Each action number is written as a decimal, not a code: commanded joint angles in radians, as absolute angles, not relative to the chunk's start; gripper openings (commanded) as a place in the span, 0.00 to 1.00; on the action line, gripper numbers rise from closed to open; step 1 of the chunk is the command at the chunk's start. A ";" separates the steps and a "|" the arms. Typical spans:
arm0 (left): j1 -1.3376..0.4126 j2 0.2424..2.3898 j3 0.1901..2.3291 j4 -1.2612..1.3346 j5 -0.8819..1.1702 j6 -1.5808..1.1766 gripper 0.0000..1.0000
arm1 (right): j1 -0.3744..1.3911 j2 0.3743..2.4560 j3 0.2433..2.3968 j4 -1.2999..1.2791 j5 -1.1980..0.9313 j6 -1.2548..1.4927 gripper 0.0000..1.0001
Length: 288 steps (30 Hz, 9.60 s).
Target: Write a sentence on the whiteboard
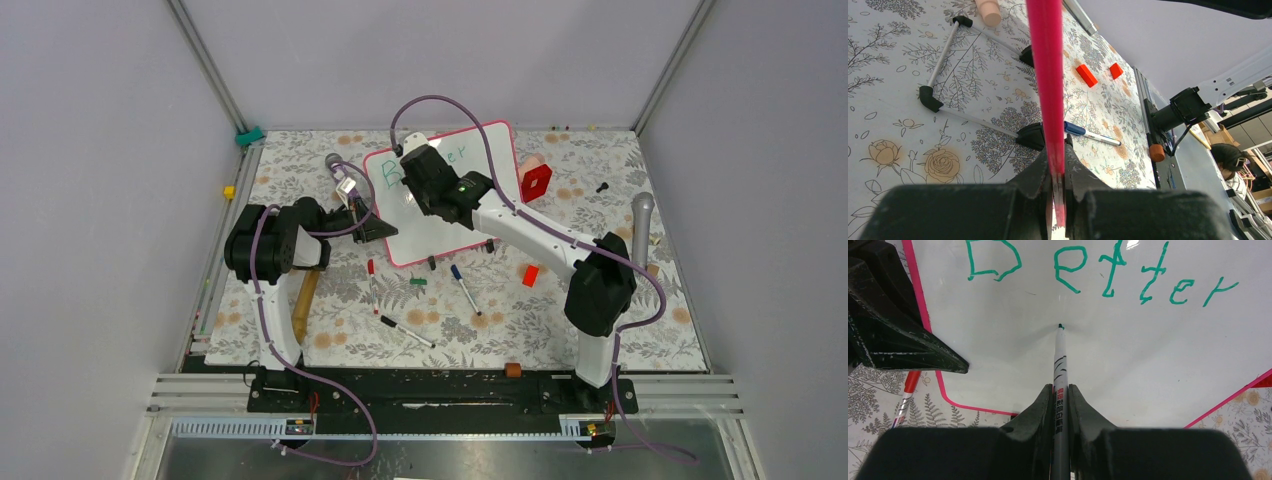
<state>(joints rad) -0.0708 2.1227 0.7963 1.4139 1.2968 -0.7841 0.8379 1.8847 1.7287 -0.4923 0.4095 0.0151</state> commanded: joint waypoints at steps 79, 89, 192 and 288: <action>-0.091 2.151 0.794 1.460 1.435 -0.696 0.00 | 0.845 1.865 1.819 -0.514 0.460 -0.032 0.00; -0.092 2.150 0.793 1.460 1.435 -0.696 0.00 | 0.845 1.877 1.864 -0.517 0.472 -0.043 0.00; -0.091 2.151 0.792 1.460 1.435 -0.697 0.00 | 0.802 1.723 1.614 -0.422 0.477 0.038 0.00; -0.091 2.149 0.792 1.461 1.434 -0.696 0.00 | 0.750 1.835 1.692 -0.525 0.354 0.038 0.00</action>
